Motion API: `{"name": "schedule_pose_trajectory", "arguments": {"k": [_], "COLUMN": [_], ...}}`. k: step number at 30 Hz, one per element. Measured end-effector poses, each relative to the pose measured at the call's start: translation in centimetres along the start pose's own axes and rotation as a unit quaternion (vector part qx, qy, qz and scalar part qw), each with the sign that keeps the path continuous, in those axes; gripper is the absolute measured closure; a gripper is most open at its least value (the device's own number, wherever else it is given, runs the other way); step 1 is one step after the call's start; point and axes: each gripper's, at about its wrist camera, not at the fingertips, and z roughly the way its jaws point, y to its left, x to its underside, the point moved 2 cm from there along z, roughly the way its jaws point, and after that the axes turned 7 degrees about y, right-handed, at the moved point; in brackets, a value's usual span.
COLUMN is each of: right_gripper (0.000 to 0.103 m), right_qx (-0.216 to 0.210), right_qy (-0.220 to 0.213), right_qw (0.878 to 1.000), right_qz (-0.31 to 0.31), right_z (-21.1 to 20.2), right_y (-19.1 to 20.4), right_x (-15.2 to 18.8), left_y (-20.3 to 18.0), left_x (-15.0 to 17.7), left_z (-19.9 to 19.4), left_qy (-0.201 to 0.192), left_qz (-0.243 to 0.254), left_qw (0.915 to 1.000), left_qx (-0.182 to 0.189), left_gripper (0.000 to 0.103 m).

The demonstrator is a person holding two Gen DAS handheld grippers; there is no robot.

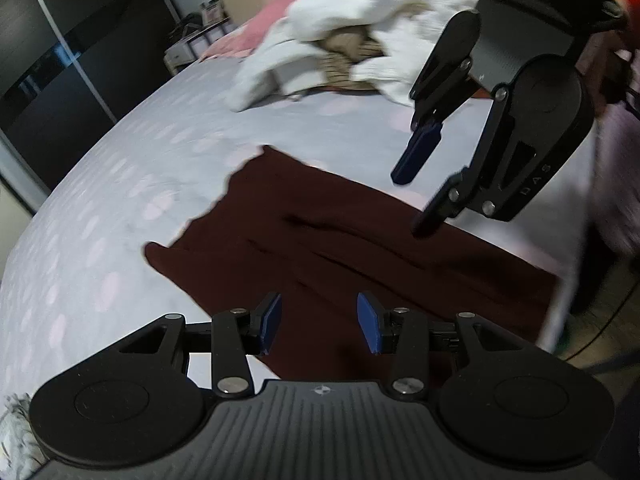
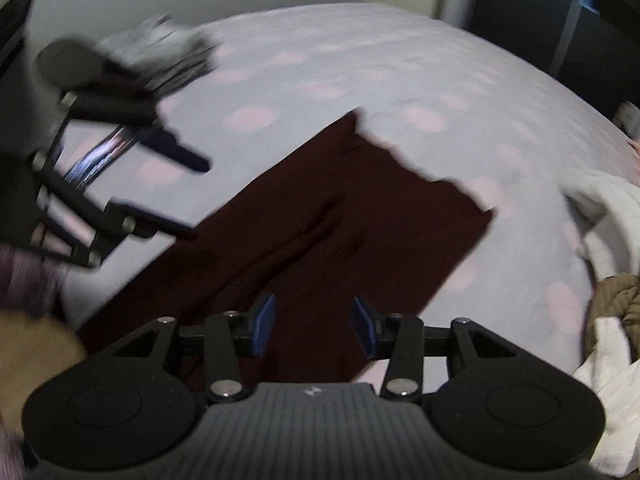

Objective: Fold clothes

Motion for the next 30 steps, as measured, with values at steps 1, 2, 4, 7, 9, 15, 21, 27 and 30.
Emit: {"name": "schedule_pose_trajectory", "arguments": {"k": [1, 2, 4, 7, 9, 15, 21, 27, 30], "right_gripper": [0.055, 0.055, 0.054, 0.053, 0.053, 0.052, 0.068, 0.081, 0.081], "right_qx": [-0.009, -0.017, -0.031, -0.041, -0.042, -0.041, -0.015, -0.013, -0.011], "right_qy": [0.004, 0.009, 0.018, 0.030, 0.031, 0.039, 0.051, 0.056, 0.059], "right_qw": [1.000, 1.000, 0.999, 0.997, 0.996, 0.996, 0.996, 0.996, 0.994], "right_qz": [-0.009, -0.018, -0.036, -0.062, -0.078, -0.067, -0.065, -0.070, -0.090], "right_z": [-0.1, -0.2, -0.3, -0.2, -0.1, 0.9, 2.0, 1.5, 1.2], "right_y": [0.9, 1.9, 3.8, 6.5, 8.3, 10.7, 10.0, 9.4, 9.8], "right_x": [1.1, 2.2, 4.4, 6.6, 7.4, 7.6, 8.2, 8.2, 8.4], "left_y": [-1.0, -2.0, -4.3, -7.2, -8.6, -9.2, -10.2, -11.0, -10.9], "left_x": [0.6, 1.1, 2.1, 3.1, 3.4, 4.0, 5.0, 5.9, 6.6], "left_z": [-0.2, -0.3, -0.2, 0.1, 0.5, 1.8, 2.2, 1.0, 0.4], "left_qy": [0.000, -0.001, 0.005, 0.017, 0.025, 0.053, 0.065, 0.088, 0.102], "left_qz": [0.006, 0.012, 0.037, 0.059, 0.062, 0.033, 0.044, 0.131, 0.167], "left_qw": [1.0000, 0.9999, 0.9993, 0.9981, 0.9977, 0.9980, 0.9969, 0.9875, 0.9807], "left_qx": [0.004, 0.008, 0.002, 0.005, 0.011, 0.005, 0.006, 0.003, 0.004], "left_gripper": [0.060, 0.060, 0.057, 0.056, 0.056, 0.062, 0.085, 0.098, 0.098]}}
